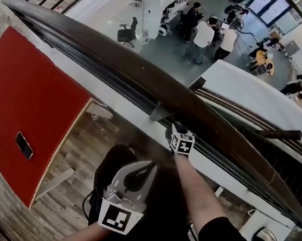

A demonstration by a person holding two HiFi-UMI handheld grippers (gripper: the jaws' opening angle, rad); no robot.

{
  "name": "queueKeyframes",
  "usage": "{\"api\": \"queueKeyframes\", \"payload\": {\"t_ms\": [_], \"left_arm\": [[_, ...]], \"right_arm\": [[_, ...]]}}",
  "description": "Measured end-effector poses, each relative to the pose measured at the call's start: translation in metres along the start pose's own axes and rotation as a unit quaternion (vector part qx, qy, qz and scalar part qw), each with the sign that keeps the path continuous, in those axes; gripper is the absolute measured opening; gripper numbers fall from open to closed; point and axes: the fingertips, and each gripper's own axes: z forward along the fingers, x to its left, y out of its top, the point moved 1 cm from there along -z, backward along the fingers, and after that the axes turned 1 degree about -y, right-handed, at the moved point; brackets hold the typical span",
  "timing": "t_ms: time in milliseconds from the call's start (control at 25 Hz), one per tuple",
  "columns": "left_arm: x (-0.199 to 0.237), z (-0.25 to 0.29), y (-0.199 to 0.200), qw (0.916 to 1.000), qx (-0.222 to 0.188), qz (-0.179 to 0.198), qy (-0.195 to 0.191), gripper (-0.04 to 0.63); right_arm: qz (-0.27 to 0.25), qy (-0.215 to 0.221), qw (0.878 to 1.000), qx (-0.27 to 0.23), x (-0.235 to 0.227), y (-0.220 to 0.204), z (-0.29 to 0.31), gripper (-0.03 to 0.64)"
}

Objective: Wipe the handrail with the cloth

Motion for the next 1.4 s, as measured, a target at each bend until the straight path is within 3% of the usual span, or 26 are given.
{"api": "queueKeyframes", "payload": {"t_ms": [920,1400], "left_arm": [[-0.037,0.01,-0.001,0.9994,0.02,-0.017,-0.021,-0.002],[-0.059,0.013,0.002,0.9989,0.027,-0.017,-0.034,-0.002]], "right_arm": [[0.006,0.0,1.0,0.003,-0.038,-0.024,-0.03,0.132],[0.049,-0.017,0.999,-0.001,-0.068,-0.04,-0.048,0.133]]}}
